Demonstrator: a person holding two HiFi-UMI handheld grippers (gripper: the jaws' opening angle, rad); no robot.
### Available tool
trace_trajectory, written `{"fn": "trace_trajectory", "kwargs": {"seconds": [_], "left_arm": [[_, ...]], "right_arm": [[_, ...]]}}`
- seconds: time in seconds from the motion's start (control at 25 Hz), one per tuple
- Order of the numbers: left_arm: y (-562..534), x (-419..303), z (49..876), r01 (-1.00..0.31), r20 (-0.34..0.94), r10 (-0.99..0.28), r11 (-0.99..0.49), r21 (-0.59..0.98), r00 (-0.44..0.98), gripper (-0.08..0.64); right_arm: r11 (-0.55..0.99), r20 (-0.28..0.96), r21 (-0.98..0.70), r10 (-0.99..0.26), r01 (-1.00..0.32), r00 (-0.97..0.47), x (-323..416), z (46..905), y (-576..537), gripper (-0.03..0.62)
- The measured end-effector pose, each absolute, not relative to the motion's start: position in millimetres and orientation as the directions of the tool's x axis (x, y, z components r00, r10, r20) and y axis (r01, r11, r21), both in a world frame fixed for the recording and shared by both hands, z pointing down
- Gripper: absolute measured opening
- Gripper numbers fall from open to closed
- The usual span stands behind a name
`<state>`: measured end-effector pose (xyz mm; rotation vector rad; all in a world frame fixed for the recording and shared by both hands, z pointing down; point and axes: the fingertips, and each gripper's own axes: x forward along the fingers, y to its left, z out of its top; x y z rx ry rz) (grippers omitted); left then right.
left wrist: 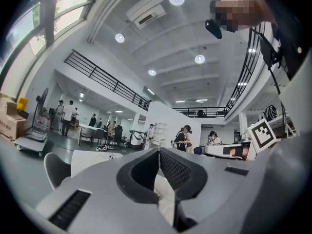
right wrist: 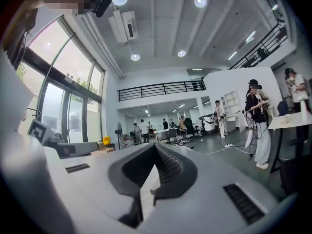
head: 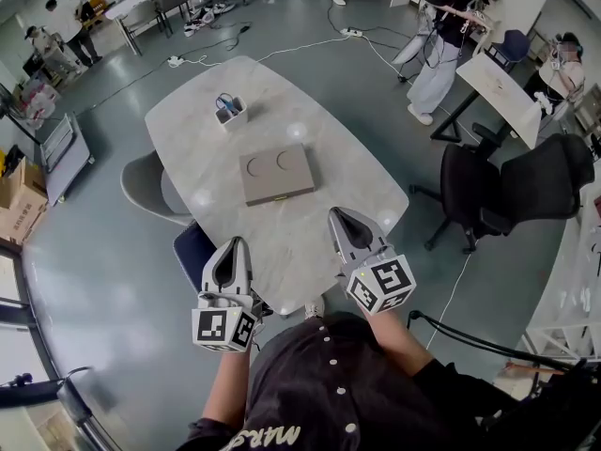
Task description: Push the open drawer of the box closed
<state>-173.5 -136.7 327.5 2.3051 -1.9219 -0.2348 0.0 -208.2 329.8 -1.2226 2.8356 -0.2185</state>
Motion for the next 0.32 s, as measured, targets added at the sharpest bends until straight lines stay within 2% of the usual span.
{"fn": "trace_trajectory", "kwargs": {"seconds": [0.32], "left_arm": [[-140.4,-170.5,328.6,-0.961,-0.039,-0.982,-0.186,0.203,0.182,0.018]], "right_arm": [[0.681,0.023,-0.139,-0.723,-0.719,-0.69,1.2,331.6,-208.8,-0.003]]}}
